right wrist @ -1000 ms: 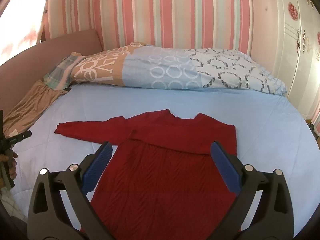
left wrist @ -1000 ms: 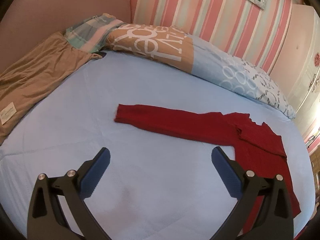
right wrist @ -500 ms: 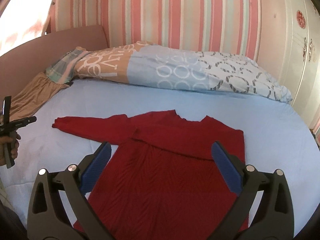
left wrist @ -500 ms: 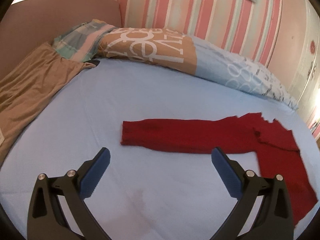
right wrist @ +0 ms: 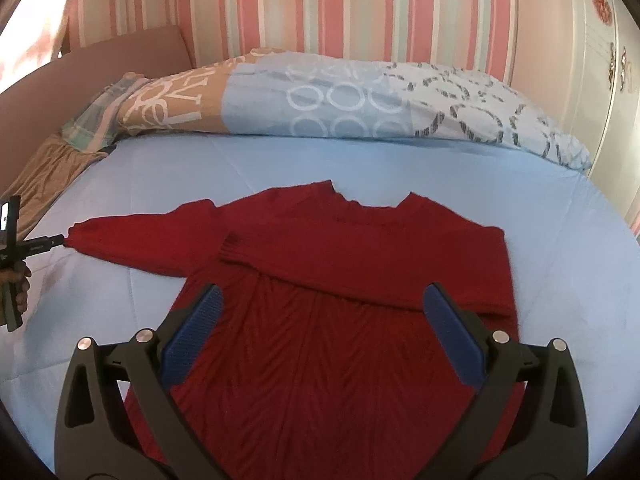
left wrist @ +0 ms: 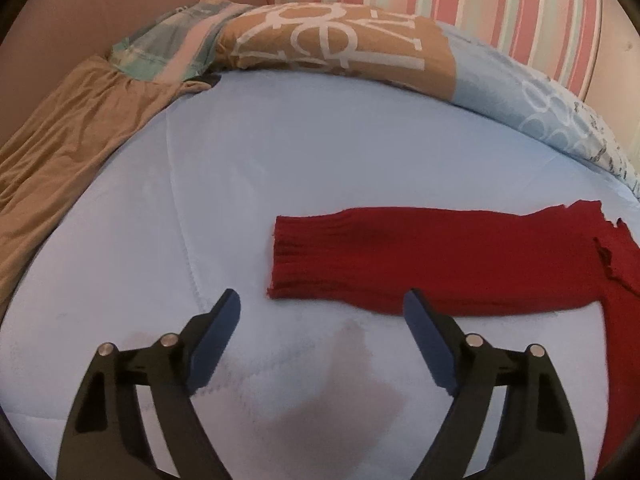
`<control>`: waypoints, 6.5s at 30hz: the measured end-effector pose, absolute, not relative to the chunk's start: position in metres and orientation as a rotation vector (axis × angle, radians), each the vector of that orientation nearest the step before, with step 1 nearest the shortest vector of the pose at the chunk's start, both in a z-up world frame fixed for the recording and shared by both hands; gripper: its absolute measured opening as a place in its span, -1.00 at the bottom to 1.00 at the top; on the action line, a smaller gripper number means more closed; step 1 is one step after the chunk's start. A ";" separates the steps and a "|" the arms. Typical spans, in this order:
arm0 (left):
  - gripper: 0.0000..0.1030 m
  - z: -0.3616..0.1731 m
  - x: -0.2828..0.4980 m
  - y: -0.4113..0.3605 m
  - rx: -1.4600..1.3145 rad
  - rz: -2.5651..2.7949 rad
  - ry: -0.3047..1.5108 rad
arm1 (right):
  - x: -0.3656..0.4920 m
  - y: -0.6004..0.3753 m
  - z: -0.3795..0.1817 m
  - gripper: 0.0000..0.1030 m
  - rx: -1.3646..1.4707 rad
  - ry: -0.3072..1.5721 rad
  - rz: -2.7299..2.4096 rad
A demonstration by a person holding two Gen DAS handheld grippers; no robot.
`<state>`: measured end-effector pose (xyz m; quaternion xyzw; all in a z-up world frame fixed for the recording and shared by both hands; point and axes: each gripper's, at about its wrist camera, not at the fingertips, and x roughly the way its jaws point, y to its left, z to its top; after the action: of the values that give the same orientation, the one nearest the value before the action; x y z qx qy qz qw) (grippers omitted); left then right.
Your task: Fold small clothes
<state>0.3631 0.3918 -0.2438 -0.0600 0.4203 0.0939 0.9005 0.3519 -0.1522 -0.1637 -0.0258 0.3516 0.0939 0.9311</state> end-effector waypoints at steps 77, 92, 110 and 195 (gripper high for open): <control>-0.84 -0.130 0.441 -0.058 0.057 -0.038 0.831 | 0.359 -0.381 -0.139 0.94 0.094 0.684 0.049; -0.84 -0.167 0.462 -0.213 0.138 -0.146 0.873 | 0.349 -0.463 -0.157 0.94 0.135 0.696 -0.021; -0.76 -0.240 0.472 -0.291 0.147 -0.269 0.968 | 0.346 -0.498 -0.176 0.94 0.165 0.715 -0.056; 0.55 -0.223 0.428 0.064 -0.044 0.112 0.840 | 0.453 -0.323 -0.223 0.48 -0.018 0.910 0.077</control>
<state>0.4276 0.0636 -0.2234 -0.0214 0.4074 0.0543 0.9114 0.4527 -0.3232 -0.2227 -0.0088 0.4395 0.0371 0.8974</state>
